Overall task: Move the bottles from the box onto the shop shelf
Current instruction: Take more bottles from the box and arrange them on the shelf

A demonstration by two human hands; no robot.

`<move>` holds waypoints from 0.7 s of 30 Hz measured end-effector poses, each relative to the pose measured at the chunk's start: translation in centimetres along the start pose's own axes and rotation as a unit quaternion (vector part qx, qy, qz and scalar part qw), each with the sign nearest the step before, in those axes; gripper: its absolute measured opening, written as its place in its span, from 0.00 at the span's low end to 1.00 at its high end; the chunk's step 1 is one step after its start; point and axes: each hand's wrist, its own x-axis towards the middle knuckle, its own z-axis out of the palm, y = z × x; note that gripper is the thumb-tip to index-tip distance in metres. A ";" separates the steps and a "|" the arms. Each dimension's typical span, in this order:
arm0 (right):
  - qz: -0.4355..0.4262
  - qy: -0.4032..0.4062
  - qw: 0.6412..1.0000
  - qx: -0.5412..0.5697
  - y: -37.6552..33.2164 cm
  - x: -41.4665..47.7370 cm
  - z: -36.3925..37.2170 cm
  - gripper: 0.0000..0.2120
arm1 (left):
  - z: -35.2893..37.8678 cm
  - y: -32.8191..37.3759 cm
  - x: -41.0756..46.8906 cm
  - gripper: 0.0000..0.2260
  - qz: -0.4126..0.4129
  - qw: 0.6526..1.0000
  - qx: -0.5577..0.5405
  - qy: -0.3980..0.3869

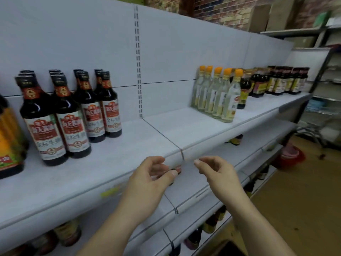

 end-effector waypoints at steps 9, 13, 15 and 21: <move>0.024 -0.002 0.999 -0.025 5.9 -0.5 -13.8 0.12 | 14.6 0.6 -1.7 0.13 -0.021 0.997 0.029 -0.072; 0.048 0.013 0.998 -0.036 8.9 -0.2 -19.0 0.12 | 20.6 0.2 -1.2 0.10 -0.046 0.991 0.041 -0.120; 0.069 0.026 0.997 -0.036 10.6 0.0 -21.1 0.12 | 23.2 -0.5 -0.5 0.09 -0.058 0.987 0.051 -0.142; 0.151 0.085 0.985 -0.022 16.6 0.0 -25.1 0.13 | 30.1 -4.2 2.1 0.07 -0.092 0.972 0.062 -0.209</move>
